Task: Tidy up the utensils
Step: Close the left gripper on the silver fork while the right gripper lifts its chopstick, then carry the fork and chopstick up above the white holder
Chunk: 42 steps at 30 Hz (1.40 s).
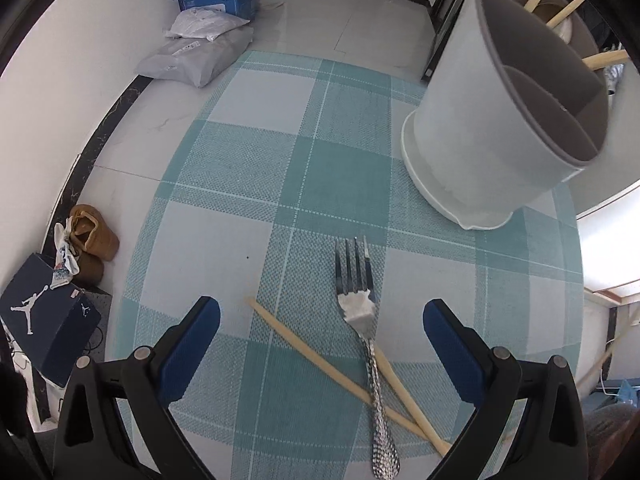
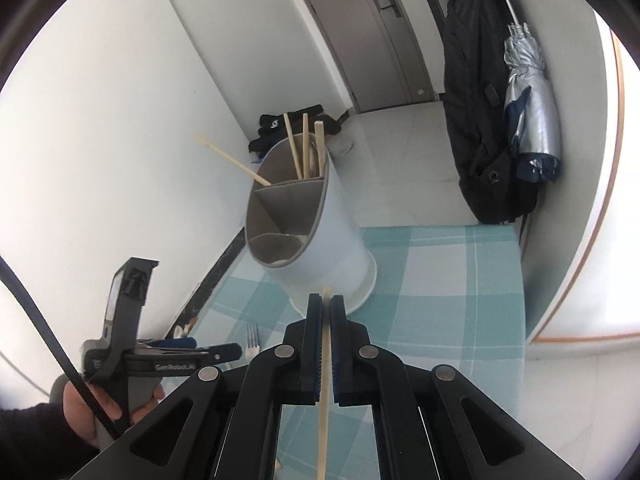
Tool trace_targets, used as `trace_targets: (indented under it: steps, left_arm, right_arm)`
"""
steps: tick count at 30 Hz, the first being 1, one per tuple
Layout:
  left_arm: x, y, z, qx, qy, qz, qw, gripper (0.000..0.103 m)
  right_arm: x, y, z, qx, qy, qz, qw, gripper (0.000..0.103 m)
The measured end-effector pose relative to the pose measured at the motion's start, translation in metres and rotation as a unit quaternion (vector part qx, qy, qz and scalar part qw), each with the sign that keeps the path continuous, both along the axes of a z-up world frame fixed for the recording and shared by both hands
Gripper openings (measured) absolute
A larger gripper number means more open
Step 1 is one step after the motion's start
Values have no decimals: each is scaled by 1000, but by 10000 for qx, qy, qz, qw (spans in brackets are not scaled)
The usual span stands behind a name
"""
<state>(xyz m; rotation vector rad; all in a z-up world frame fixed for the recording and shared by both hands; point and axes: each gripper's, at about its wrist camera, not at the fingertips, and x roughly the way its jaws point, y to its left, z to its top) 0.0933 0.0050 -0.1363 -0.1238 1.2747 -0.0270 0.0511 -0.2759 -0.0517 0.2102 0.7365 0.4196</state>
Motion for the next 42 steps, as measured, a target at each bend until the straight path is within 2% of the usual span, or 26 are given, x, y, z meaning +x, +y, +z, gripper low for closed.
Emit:
trace_targets:
  steps: [5,6,8,12,14,16,19,20,31,34,39,42]
  left_arm:
    - [10,3,-10,-33,225,353,9991,93]
    - [11,2,-13,22,343,378,9987,91]
    - [13,-8,-13,280,337,267,9987,86]
    - [15,-20,-12,527,277,178,9981,76]
    - [14,-22,-10,537,306,217,9979,67]
    - [14,-31,-8,537,378,91,9978,42]
    - [16,-41,-7,480,431,-26,9979,21]
    - [22,-40,-8,466,457,-8,9979,19]
    - [19,-28,-6,162,276,317,9990,17]
    - [12,-26,4,103,208,370,9990,17]
    - [2,-24,39,-205,-433,359,9982,17]
    - [-9,-24,64,-468,-1017,299,9933,17]
  right_arm:
    - [-5,-4,0,19,-37,18,10000,3]
    - [-3,-4,0,64,-25,17,10000,3]
    - [-3,-5,0,87,-30,21,10000,3]
    - [-4,-5,4,143,-122,43,9998,3]
    - [-2,-5,4,161,-140,34,9998,3]
    - [-2,-5,5,186,-142,25,9997,3]
    - [-1,-4,5,198,-149,53,9997,3]
    - [-2,-3,6,181,-168,67,9997,3]
    - [-7,0,9,94,-277,47,9996,3]
    - [-8,3,10,36,-319,38,9995,3]
    - [-8,6,10,-43,-374,27,9993,3]
    - [-7,7,9,-58,-367,-32,9993,3]
